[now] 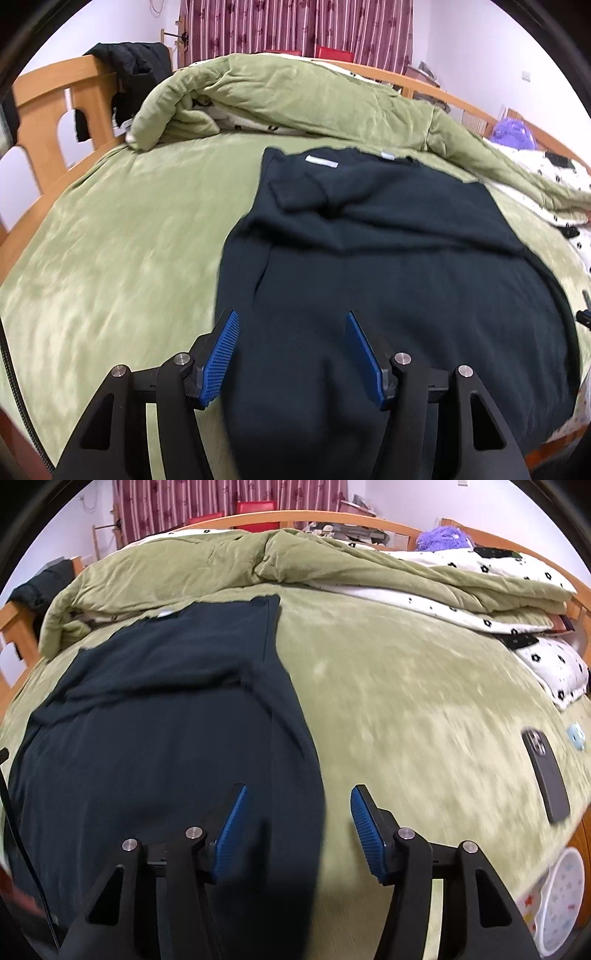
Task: Fold small clothes
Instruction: 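Grasp the ribbed hem with the left gripper while the right gripper grasps the hem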
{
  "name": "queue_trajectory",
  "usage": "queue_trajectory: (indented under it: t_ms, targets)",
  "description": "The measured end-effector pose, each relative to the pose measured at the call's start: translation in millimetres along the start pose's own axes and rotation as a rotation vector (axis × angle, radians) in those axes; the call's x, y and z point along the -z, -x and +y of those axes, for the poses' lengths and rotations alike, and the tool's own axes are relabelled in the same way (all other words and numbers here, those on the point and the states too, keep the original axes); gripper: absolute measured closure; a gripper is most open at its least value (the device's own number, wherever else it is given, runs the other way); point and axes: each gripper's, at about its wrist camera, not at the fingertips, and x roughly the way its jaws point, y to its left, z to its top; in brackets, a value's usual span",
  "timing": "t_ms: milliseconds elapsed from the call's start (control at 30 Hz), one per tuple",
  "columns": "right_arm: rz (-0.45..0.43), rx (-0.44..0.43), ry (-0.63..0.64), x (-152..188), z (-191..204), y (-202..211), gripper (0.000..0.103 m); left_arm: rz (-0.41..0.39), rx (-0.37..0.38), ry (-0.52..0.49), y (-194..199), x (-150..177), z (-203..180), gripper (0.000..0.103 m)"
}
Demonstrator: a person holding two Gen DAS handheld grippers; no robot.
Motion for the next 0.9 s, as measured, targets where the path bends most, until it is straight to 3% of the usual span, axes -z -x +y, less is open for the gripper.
queue_trajectory:
  t_ms: [100, 300, 467, 667, 733, 833, 900]
  targets:
    - [0.027, -0.037, 0.0, 32, -8, 16, 0.05, 0.019, -0.037, 0.006, 13, 24, 8, 0.045]
    - [0.064, -0.089, 0.007, 79, -13, 28, 0.056, 0.058, -0.035, 0.024, 30, 68, 25, 0.045]
    - [0.059, -0.139, 0.0, 101, -13, 33, 0.06, 0.111, 0.035, 0.045, 31, 93, 34, 0.045]
    - [0.079, -0.187, -0.008, 103, -2, 26, 0.065, 0.133, 0.139, 0.107, 23, 96, 37, 0.047]
    - [0.078, -0.172, -0.009, 100, 1, 21, 0.067, 0.137, 0.153, 0.123, 18, 94, 36, 0.05]
    - [0.076, -0.168, -0.018, 96, 3, 14, 0.073, 0.147, 0.179, 0.117, 12, 91, 29, 0.064]
    - [0.071, -0.177, -0.015, 93, 3, 13, 0.082, 0.145, 0.188, 0.11, 12, 89, 25, 0.085]
